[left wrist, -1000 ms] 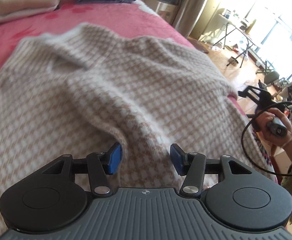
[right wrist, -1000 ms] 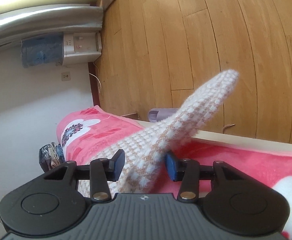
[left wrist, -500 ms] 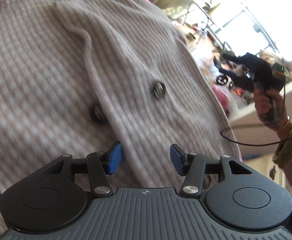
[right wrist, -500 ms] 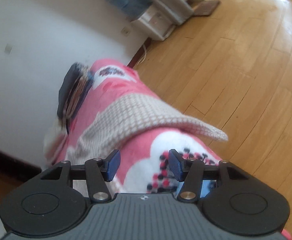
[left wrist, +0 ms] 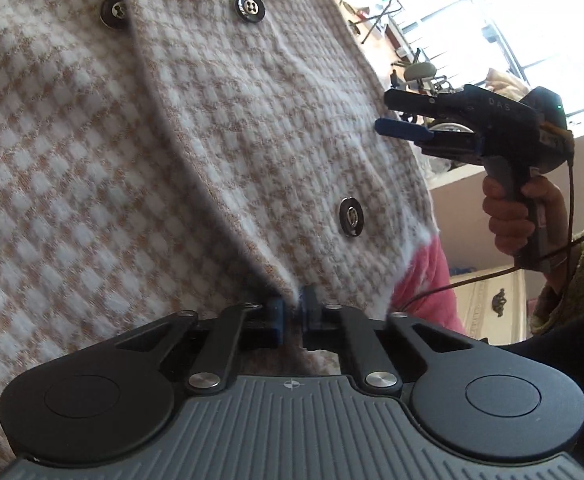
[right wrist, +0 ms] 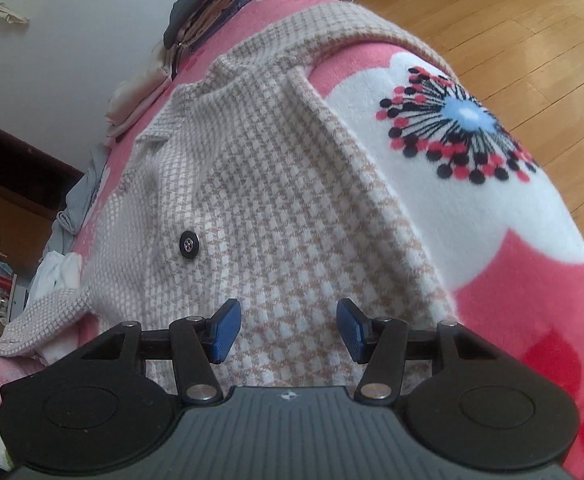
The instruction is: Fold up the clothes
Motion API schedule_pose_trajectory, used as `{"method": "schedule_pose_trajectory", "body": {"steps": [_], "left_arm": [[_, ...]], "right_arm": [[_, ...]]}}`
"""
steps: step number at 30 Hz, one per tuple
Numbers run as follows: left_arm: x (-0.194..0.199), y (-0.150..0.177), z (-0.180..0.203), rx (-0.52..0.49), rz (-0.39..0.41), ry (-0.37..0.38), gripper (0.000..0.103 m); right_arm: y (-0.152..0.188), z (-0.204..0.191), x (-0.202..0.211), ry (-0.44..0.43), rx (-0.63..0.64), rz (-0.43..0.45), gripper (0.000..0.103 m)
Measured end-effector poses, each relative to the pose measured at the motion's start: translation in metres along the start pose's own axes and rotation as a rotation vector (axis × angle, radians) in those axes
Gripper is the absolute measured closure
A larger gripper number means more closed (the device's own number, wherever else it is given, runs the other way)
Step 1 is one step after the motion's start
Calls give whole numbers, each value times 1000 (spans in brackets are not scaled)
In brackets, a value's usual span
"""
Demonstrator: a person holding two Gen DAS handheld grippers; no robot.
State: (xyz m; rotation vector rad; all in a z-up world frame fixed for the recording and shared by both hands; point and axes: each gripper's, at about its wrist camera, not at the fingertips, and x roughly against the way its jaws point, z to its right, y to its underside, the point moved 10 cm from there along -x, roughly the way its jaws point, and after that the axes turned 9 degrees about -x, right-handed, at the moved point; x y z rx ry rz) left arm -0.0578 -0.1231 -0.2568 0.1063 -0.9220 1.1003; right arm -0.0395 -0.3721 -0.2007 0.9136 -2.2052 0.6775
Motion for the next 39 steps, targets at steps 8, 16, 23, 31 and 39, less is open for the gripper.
{"method": "schedule_pose_trajectory", "body": {"steps": [8, 16, 23, 31, 39], "left_arm": [[-10, 19, -7, 45, -37, 5, 100], [-3, 27, 17, -215, -80, -65, 83], [-9, 32, 15, -208, -65, -97, 83], [-13, 34, 17, -214, -51, -109, 83], [-2, 38, 19, -240, -40, -67, 80]], "right_arm": [[3, -7, -13, -18, 29, -7, 47], [-13, -76, -39, 4, 417, 56, 47], [-31, -173, -138, -25, 771, 91, 52], [-68, -227, -234, -105, 687, 101, 53], [-125, -189, -120, -259, 362, 216, 53]]}}
